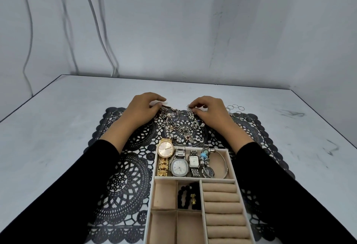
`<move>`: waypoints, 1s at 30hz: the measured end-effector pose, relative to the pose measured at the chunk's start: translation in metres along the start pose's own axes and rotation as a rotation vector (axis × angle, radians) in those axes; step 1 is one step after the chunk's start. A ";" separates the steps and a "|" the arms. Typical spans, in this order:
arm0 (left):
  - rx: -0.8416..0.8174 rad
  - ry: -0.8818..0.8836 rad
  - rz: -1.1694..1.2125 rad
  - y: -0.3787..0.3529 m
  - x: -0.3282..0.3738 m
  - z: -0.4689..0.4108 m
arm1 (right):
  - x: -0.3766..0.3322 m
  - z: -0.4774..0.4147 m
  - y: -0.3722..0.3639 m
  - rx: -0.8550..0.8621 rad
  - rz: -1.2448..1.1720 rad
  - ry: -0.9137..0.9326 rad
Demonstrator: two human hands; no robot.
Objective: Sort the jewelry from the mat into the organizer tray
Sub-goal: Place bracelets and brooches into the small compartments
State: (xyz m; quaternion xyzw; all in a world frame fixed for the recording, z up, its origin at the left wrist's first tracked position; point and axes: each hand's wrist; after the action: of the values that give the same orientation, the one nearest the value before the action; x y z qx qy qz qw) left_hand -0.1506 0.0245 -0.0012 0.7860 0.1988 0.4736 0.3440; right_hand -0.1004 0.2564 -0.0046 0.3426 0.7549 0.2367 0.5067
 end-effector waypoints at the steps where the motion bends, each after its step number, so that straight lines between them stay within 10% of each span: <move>1: -0.028 0.012 -0.022 0.002 -0.003 0.000 | 0.001 0.000 -0.001 0.007 -0.001 0.008; 30: -0.104 0.100 -0.080 0.005 0.006 -0.012 | -0.003 0.004 0.010 0.039 -0.336 -0.080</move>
State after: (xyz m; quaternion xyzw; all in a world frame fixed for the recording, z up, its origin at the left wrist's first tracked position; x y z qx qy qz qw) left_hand -0.1586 0.0293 0.0103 0.7339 0.2219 0.5077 0.3929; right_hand -0.0932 0.2604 0.0028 0.2305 0.7851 0.1201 0.5621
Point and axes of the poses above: each hand's wrist, its own z-axis away from the middle knuckle, its own y-axis out of the back of the hand, x = y × z
